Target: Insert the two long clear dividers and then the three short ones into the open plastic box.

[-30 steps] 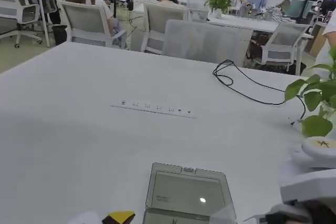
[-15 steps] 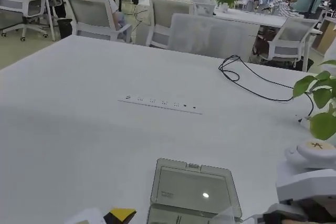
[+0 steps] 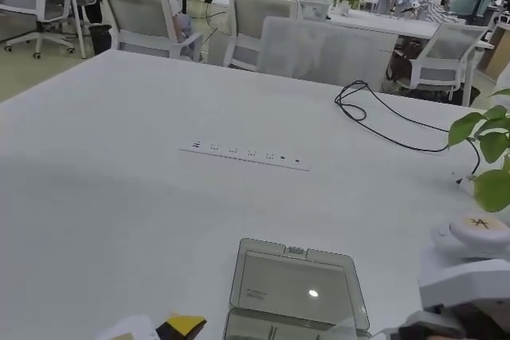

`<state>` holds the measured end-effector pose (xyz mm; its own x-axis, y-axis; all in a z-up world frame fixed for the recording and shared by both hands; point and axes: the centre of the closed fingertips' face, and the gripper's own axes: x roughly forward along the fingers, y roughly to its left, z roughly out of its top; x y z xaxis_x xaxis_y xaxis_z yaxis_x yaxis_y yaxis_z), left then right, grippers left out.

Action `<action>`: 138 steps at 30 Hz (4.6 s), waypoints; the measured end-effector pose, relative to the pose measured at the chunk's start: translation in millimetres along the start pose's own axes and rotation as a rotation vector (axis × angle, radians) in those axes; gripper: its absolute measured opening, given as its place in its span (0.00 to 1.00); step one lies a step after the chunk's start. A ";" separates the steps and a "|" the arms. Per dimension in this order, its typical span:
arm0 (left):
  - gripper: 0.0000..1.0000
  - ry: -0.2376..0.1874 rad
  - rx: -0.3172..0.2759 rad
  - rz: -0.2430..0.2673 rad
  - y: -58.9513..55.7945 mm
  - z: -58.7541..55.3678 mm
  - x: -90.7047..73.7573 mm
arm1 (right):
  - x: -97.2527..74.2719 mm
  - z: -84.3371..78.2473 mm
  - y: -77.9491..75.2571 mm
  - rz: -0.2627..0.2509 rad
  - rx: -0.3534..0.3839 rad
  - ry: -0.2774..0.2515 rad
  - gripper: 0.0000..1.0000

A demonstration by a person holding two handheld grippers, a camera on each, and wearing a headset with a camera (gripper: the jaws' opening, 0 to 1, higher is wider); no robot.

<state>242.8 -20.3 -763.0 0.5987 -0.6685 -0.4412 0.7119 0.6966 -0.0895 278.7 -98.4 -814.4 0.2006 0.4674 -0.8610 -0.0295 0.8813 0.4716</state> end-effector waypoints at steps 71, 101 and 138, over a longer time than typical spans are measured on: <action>0.91 -0.005 -0.038 0.142 25.7 9.7 -30.3 | 22.5 2.1 9.6 -0.124 -0.449 -0.118 0.14; 0.92 0.022 -0.065 0.220 28.6 5.1 -58.8 | -36.5 -6.7 37.0 0.095 -0.687 -0.364 0.65; 0.69 0.212 -0.192 0.329 63.0 -31.8 -71.2 | -62.4 -23.7 19.2 0.141 -0.789 -0.470 0.78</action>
<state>233.3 79.4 -765.6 0.6796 -0.3484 -0.6456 0.4021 0.9129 -0.0693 242.5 -109.0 -756.1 0.5158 0.6500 -0.5581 -0.7068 0.6910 0.1515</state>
